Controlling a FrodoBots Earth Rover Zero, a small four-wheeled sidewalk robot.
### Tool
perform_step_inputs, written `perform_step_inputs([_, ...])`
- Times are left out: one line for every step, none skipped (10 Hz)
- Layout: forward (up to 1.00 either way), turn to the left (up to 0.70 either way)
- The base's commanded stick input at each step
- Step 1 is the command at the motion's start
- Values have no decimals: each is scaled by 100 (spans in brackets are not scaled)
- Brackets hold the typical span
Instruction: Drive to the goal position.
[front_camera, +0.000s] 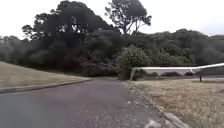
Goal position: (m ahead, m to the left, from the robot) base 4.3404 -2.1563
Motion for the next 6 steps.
perform_step_inputs([70,0])
perform_step_inputs([70,0])
perform_step_inputs([70,0])
perform_step_inputs([70,0])
perform_step_inputs([70,0])
perform_step_inputs([70,0])
